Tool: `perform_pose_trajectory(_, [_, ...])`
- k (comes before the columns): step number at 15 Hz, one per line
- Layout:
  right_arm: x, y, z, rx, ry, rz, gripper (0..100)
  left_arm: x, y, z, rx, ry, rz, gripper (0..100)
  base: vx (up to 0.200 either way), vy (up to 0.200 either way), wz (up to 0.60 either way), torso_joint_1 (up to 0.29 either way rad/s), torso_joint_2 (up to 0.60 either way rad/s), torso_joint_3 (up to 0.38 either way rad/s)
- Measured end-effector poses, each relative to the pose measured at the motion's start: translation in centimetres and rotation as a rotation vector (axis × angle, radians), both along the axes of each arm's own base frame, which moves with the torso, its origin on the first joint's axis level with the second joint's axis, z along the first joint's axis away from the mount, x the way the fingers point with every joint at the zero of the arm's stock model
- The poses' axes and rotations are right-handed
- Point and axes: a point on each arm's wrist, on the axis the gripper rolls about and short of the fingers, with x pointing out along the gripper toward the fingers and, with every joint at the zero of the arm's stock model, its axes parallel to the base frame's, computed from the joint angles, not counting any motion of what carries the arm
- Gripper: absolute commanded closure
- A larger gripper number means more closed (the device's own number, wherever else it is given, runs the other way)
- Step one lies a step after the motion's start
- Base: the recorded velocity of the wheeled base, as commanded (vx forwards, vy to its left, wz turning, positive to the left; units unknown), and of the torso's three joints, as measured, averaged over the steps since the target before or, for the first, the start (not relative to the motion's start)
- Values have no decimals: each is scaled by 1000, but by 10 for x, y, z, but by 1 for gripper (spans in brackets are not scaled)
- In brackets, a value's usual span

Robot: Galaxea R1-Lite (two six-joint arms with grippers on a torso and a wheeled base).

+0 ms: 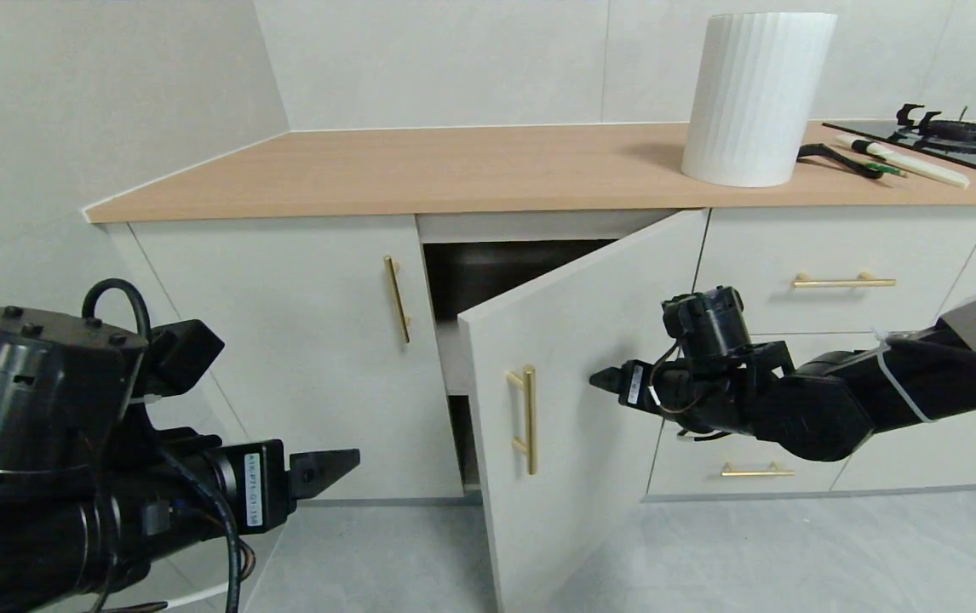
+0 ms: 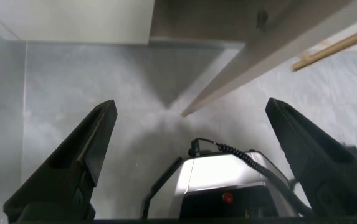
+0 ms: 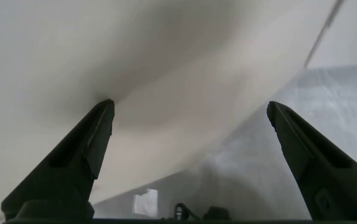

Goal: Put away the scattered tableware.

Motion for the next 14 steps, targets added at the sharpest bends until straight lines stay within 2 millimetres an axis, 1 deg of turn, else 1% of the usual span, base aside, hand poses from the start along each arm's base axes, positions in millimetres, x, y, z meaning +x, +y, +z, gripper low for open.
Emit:
perform_pose_trajectory(3, [1,3,3,35,-19,-7,0,2,-1,0,-2,-11,5,0,0,0,0,0,0,0])
perform_pose_trajectory(7, [6,9,8,98,-33,-49,0,1,-1,-1,-1,-7,6,0,0,0,0,0,0,0])
perform_pose_trajectory(12, [26,16,8,128,-77,-185,0,2,-1,-2,2,-4,6,0,0,0,0,0,0,0])
perform_pose_trajectory(14, [36,15,6,153,-86,-243,0,2,-1,-2,2,-3,6,0,0,0,0,0,0,0])
